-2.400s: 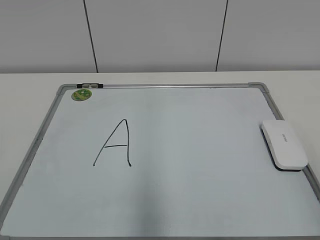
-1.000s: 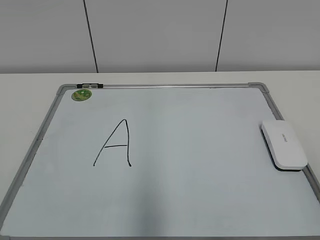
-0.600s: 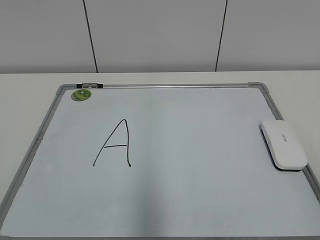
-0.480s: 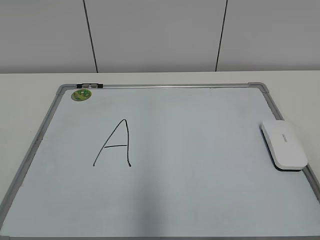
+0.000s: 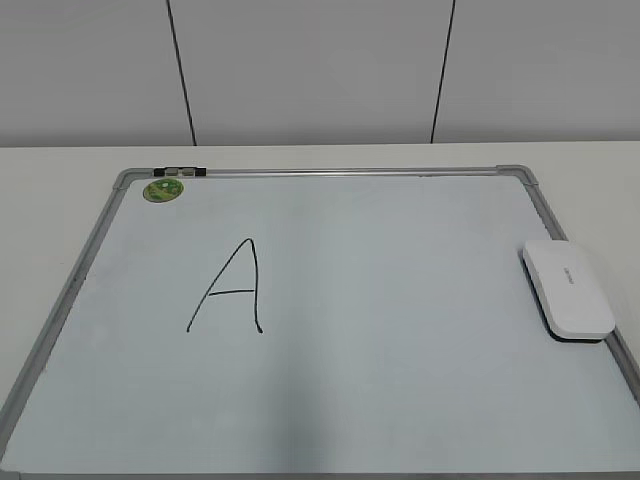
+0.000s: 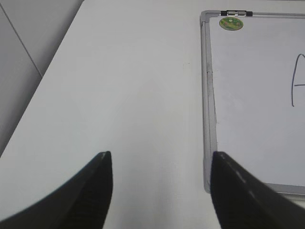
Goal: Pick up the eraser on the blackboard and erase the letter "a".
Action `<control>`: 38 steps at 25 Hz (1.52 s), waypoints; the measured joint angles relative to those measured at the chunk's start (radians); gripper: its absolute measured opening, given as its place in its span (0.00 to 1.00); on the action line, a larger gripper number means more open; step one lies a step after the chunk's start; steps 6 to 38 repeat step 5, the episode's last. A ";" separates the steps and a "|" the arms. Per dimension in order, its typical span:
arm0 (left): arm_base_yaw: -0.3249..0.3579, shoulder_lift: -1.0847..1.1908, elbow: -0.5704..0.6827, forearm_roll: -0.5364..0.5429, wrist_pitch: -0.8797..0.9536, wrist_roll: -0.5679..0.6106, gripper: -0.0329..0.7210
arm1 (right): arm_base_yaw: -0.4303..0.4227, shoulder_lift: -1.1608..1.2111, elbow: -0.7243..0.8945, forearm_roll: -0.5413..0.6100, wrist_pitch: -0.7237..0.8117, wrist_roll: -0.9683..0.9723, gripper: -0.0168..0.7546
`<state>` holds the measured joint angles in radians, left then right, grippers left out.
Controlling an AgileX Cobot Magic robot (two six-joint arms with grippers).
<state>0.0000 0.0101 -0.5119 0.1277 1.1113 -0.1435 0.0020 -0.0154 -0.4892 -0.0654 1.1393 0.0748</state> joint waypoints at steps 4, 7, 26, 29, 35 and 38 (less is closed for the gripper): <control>0.000 0.000 0.000 0.000 0.000 0.000 0.67 | 0.000 0.000 0.000 0.000 0.000 0.000 0.72; 0.000 0.000 0.000 0.000 0.000 0.000 0.67 | 0.000 0.000 0.000 0.000 0.000 0.000 0.72; 0.000 0.000 0.000 0.000 0.000 0.000 0.67 | 0.000 0.000 0.000 0.000 0.000 0.000 0.72; 0.000 0.000 0.000 0.000 0.000 0.000 0.67 | 0.000 0.000 0.000 0.000 0.000 0.000 0.72; 0.000 0.000 0.000 0.000 0.000 0.000 0.67 | 0.000 0.000 0.000 0.000 0.000 0.000 0.72; 0.000 0.000 0.000 0.000 0.000 0.000 0.67 | 0.000 0.000 0.000 0.000 0.000 0.000 0.72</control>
